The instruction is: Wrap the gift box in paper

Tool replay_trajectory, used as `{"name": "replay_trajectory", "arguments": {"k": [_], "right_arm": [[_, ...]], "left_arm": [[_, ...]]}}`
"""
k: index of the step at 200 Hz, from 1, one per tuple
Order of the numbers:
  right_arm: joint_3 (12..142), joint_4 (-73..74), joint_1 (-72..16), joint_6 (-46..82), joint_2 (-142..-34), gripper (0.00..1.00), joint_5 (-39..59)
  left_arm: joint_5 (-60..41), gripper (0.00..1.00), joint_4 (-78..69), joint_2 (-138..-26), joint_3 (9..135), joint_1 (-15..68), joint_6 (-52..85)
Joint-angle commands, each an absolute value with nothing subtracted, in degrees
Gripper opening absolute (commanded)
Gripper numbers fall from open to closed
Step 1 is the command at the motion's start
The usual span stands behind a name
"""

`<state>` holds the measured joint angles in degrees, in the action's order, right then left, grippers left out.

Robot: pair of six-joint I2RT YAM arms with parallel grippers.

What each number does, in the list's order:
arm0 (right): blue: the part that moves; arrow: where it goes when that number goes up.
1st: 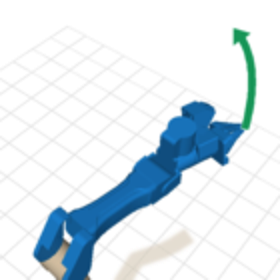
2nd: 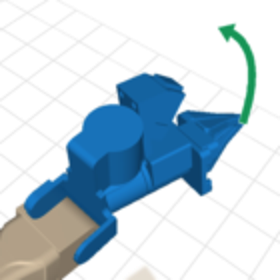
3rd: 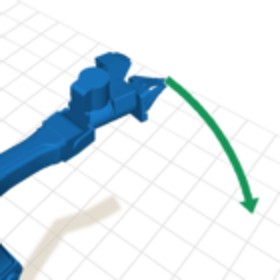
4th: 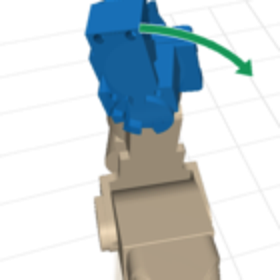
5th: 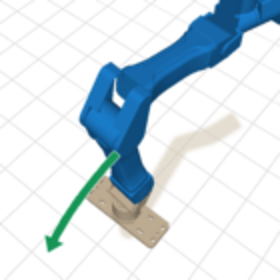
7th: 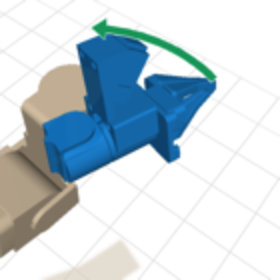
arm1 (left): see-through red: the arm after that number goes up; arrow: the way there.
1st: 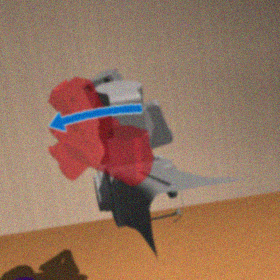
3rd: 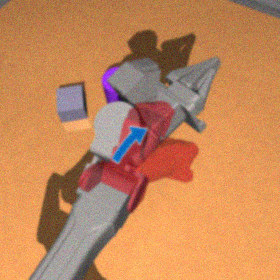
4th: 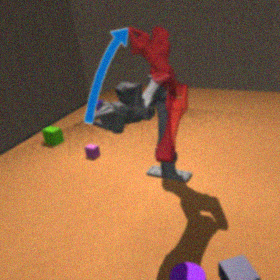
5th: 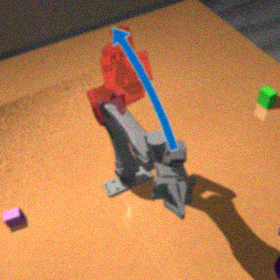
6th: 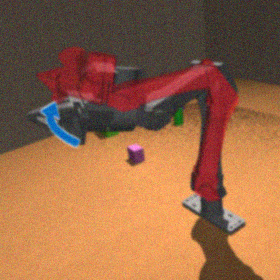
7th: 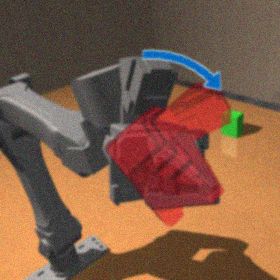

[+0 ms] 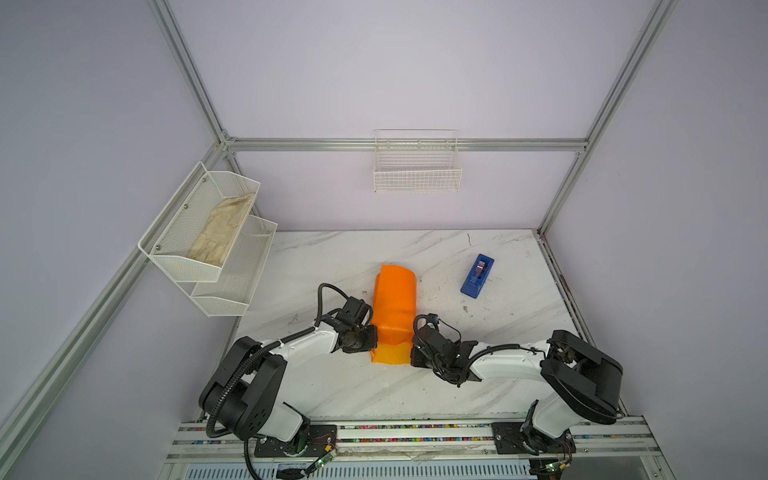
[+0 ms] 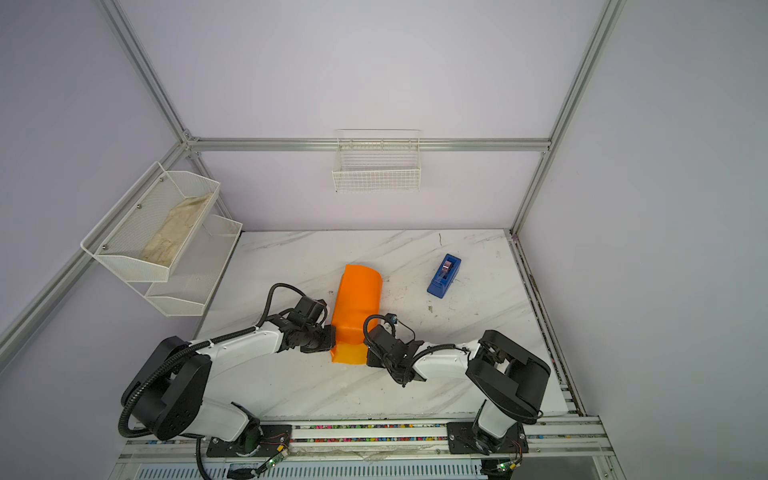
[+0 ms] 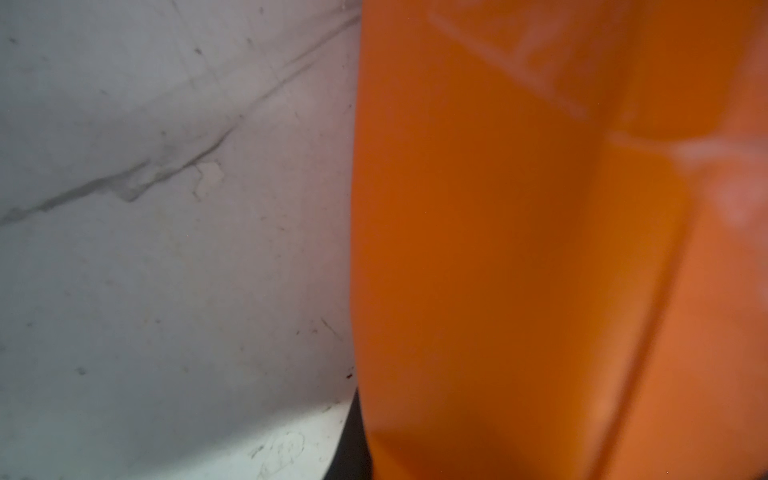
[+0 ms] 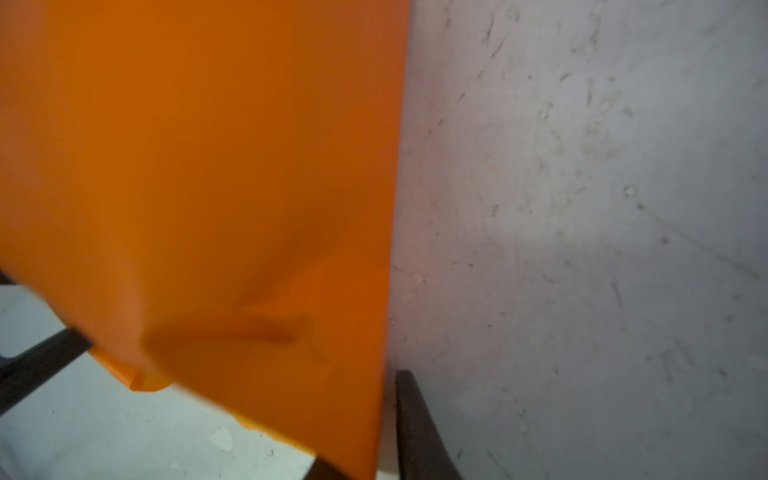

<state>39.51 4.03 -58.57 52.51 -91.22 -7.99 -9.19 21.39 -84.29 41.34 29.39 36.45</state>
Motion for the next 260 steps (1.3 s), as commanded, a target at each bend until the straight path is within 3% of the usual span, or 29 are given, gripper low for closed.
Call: {"name": "replay_trajectory", "arguments": {"k": [1, 59, 80, 134, 198, 218, 231, 260], "right_arm": [[40.56, 0.69, -58.97, 53.35, -88.34, 0.29, -8.35], [44.08, -0.22, -58.89, 52.48, -87.97, 0.52, -9.06], [44.81, -0.49, -58.56, 53.79, -89.00, 0.55, -11.02], [47.43, 0.71, -58.10, 53.97, -93.53, 0.48, -12.66], [47.99, 1.13, -57.22, 54.32, -94.71, 0.40, -12.26], [47.99, 1.11, -56.88, 54.40, -94.65, 0.38, -12.09], [47.99, 1.02, -56.75, 54.40, -94.57, 0.37, -11.96], [47.99, 0.97, -56.68, 54.49, -94.48, 0.35, -11.78]], "left_arm": [[-8.28, 0.08, 22.62, -82.13, 39.56, 29.34, 37.33], [-7.47, 0.18, 24.52, -78.60, 38.95, 29.35, 37.53], [-7.12, 0.22, 24.44, -78.07, 38.42, 29.36, 38.06], [-5.63, 0.24, 20.39, -79.04, 36.91, 29.35, 39.34], [-5.54, 0.19, 18.37, -79.72, 34.35, 30.66, 38.58], [-5.09, 0.13, 18.16, -79.31, 33.17, 31.26, 38.52], [-4.91, 0.00, 17.83, -79.11, 32.70, 31.83, 38.32], [-3.46, 0.00, 18.03, -77.84, 32.00, 32.87, 38.35]]}}
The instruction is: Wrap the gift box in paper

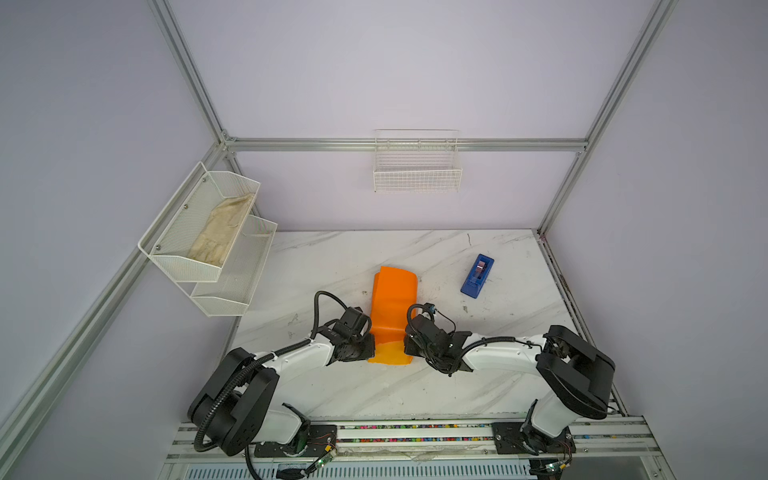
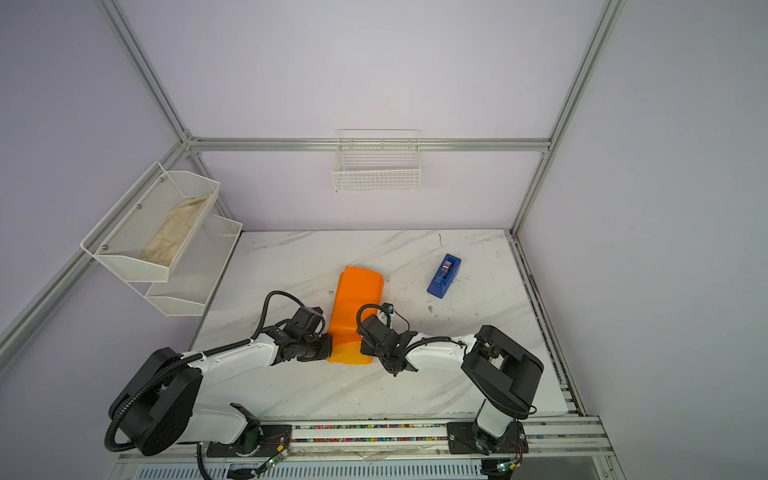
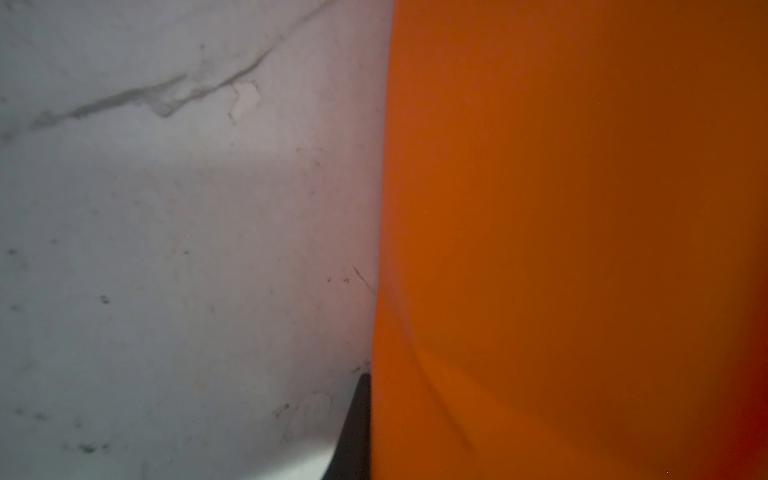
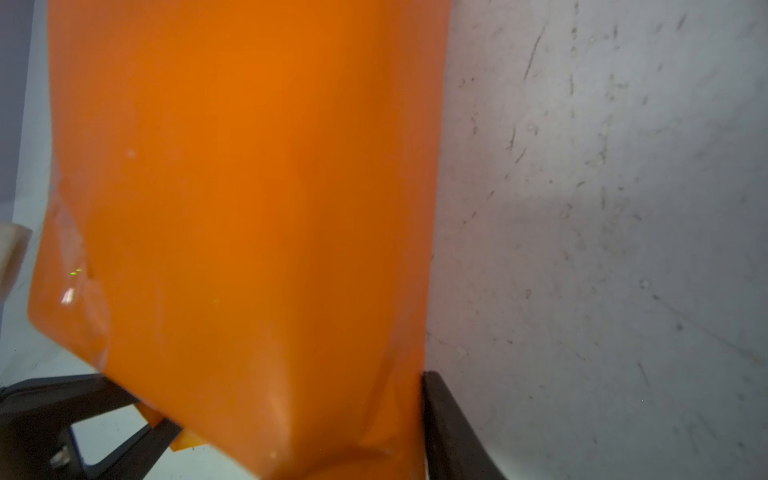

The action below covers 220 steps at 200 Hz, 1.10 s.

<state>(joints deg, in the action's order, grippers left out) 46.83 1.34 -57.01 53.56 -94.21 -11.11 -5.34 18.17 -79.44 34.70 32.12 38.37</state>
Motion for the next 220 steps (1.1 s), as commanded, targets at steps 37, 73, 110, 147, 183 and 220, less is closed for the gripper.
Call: {"name": "replay_trajectory", "arguments": {"k": [37, 73, 110, 147, 183, 220], "right_arm": [[48.00, 1.01, -56.51, 54.49, -94.75, 0.35, -11.43], [47.86, 1.04, -56.49, 54.56, -94.88, 0.34, -11.08], [47.43, 0.96, -56.44, 54.41, -94.39, 0.39, -11.07], [46.50, 0.97, -56.40, 54.93, -93.96, 0.46, -12.44], [46.23, 1.82, -56.06, 54.86, -94.34, 0.42, -14.88], [46.23, 2.98, -55.42, 54.32, -95.22, 0.37, -14.95]], "left_arm": [[-1.47, 0.19, 19.66, -76.58, 32.05, 33.90, 38.76], [-0.39, 0.00, 20.13, -76.47, 32.18, 35.01, 38.67], [1.16, 0.30, 22.72, -73.53, 34.02, 35.72, 39.29], [4.86, 0.45, 27.15, -71.83, 40.06, 35.68, 39.14], [3.88, 0.48, 27.23, -76.29, 45.69, 35.68, 37.32], [4.31, 0.48, 24.72, -79.71, 46.67, 35.59, 37.29]]}}
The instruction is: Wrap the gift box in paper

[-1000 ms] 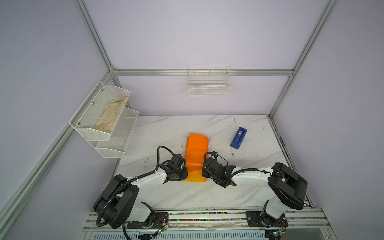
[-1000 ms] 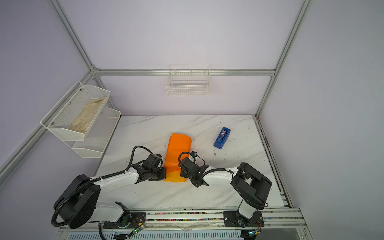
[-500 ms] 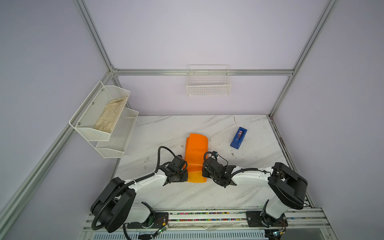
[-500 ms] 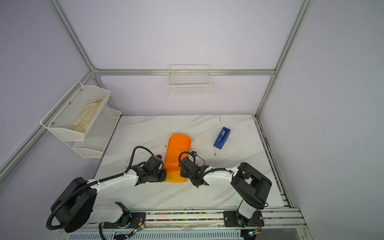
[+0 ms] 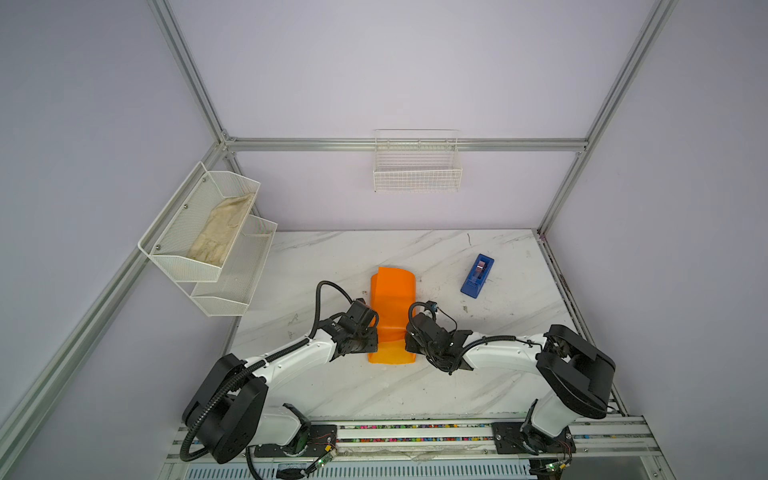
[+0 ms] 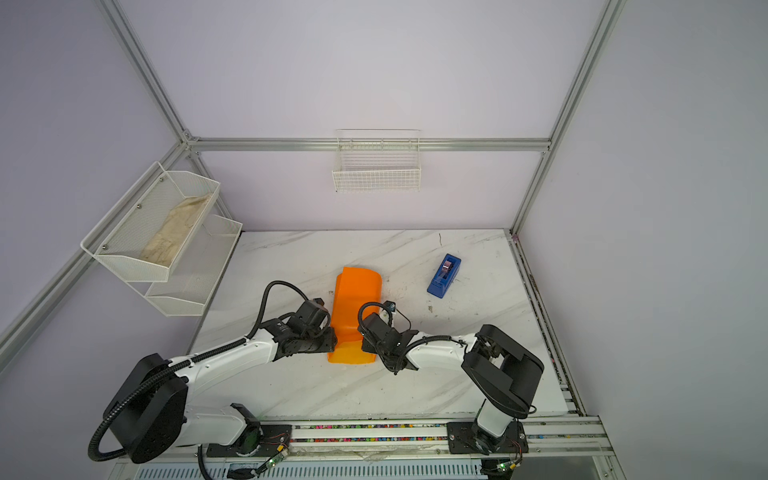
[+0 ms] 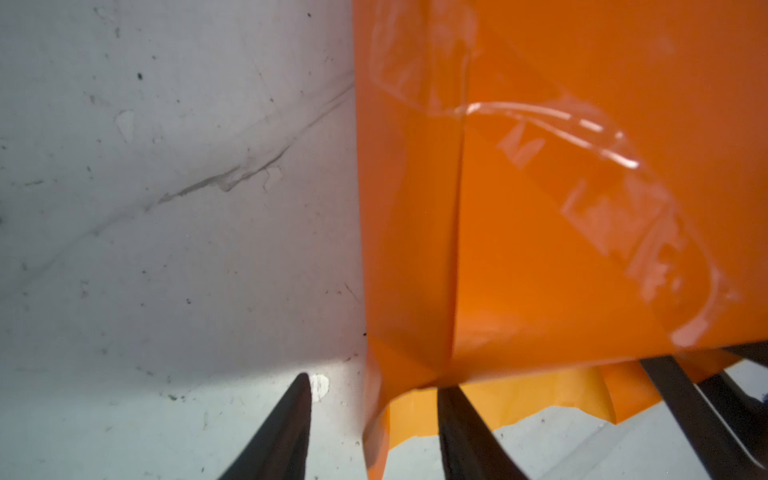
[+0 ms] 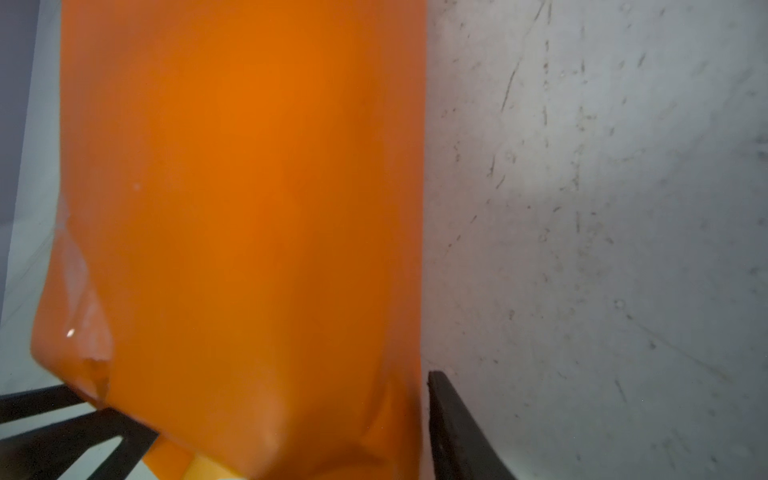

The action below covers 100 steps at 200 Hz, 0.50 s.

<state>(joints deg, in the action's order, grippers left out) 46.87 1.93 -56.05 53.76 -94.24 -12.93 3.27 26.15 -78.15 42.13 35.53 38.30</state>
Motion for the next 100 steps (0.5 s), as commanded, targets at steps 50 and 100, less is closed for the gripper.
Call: {"name": "replay_trajectory", "arguments": {"k": [50, 100], "right_arm": [[45.82, 4.21, -55.33, 54.05, -96.11, 0.28, -14.52], [46.11, 5.48, -55.29, 52.93, -97.14, 0.14, -14.24]], "left_arm": [[5.54, 0.41, 21.10, -84.13, 46.71, 35.60, 38.11], [3.60, 0.33, 17.59, -87.02, 48.05, 35.60, 36.73]]}}
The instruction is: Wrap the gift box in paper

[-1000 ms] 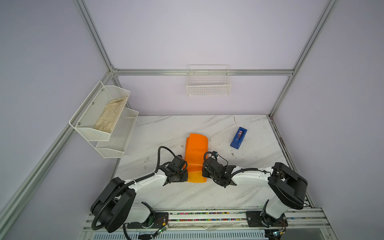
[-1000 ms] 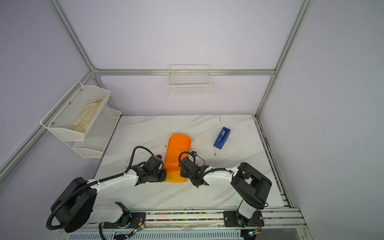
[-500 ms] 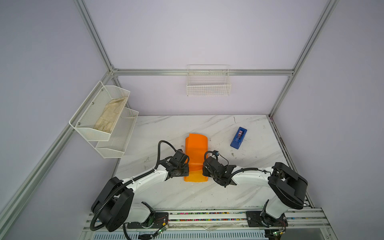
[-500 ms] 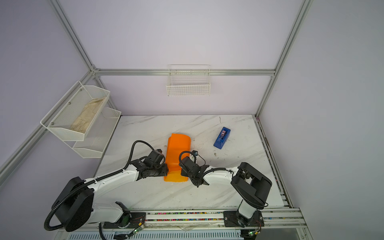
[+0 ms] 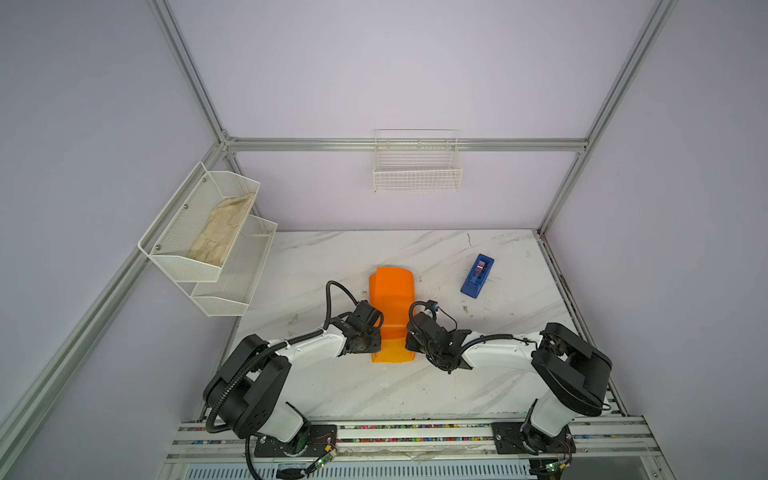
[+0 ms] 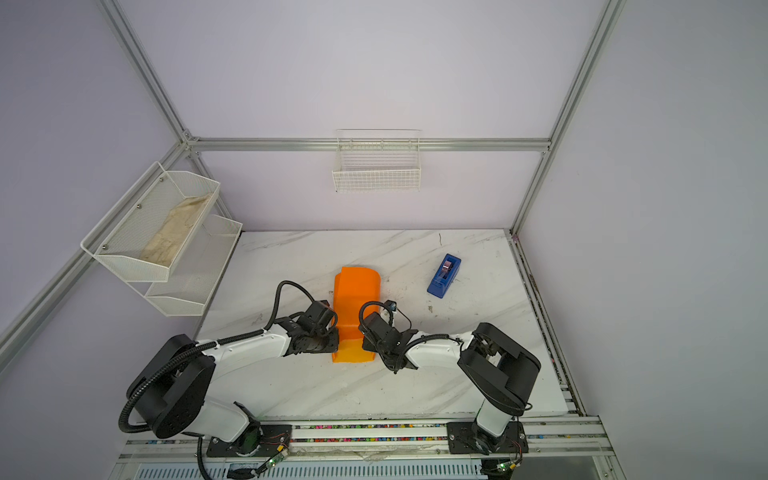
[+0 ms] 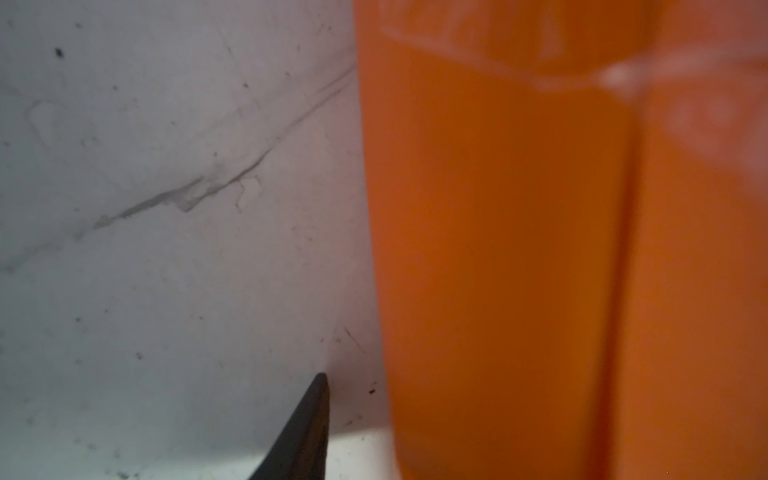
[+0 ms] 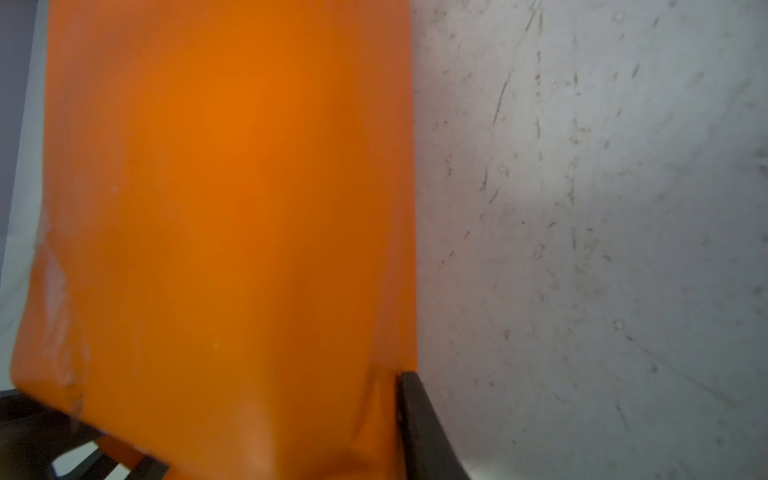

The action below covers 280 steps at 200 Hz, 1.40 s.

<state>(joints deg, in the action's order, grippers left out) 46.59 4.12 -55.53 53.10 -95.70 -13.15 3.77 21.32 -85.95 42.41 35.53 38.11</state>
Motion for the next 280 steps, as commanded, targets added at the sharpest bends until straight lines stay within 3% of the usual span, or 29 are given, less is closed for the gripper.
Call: {"name": "replay_trajectory", "arguments": {"k": [1, 47, 86, 129, 153, 201, 231, 256, 280], "right_arm": [[46.13, 5.47, -55.29, 52.92, -97.17, 0.14, -14.20], [46.32, 5.45, -55.34, 52.41, -98.39, 0.02, -14.24], [46.61, 4.17, -55.28, 52.50, -98.31, 0.00, -14.16], [47.77, -3.02, -55.20, 47.14, -91.95, 0.27, -13.00], [49.97, -7.06, -54.20, 36.19, -88.21, 0.36, -10.57], [54.25, -6.19, -53.77, 1.13, -82.88, 0.31, -5.11], [59.69, -8.43, -50.93, -18.34, -87.77, 0.32, 2.26], [64.45, -11.22, -45.30, -26.78, -93.18, 0.38, 11.02], [66.33, -12.10, -44.45, -34.21, -97.25, 0.46, 12.50]], "left_arm": [[3.60, 0.32, 17.59, -87.11, 48.06, 35.60, 36.65], [3.87, 0.21, 16.52, -88.93, 48.78, 35.60, 35.76], [3.87, 0.09, 16.08, -90.53, 48.28, 35.60, 36.24], [4.65, 0.03, 16.65, -89.75, 47.37, 35.60, 36.11], [4.89, 0.01, 16.76, -89.49, 47.19, 35.57, 35.72], [5.18, 0.01, 16.84, -89.25, 46.81, 35.57, 35.55], [5.01, 0.00, 16.59, -89.03, 46.65, 35.57, 35.60], [5.01, 0.00, 16.54, -88.87, 46.27, 35.60, 35.60], [4.92, 0.00, 15.95, -88.77, 45.79, 35.60, 35.63]]}}
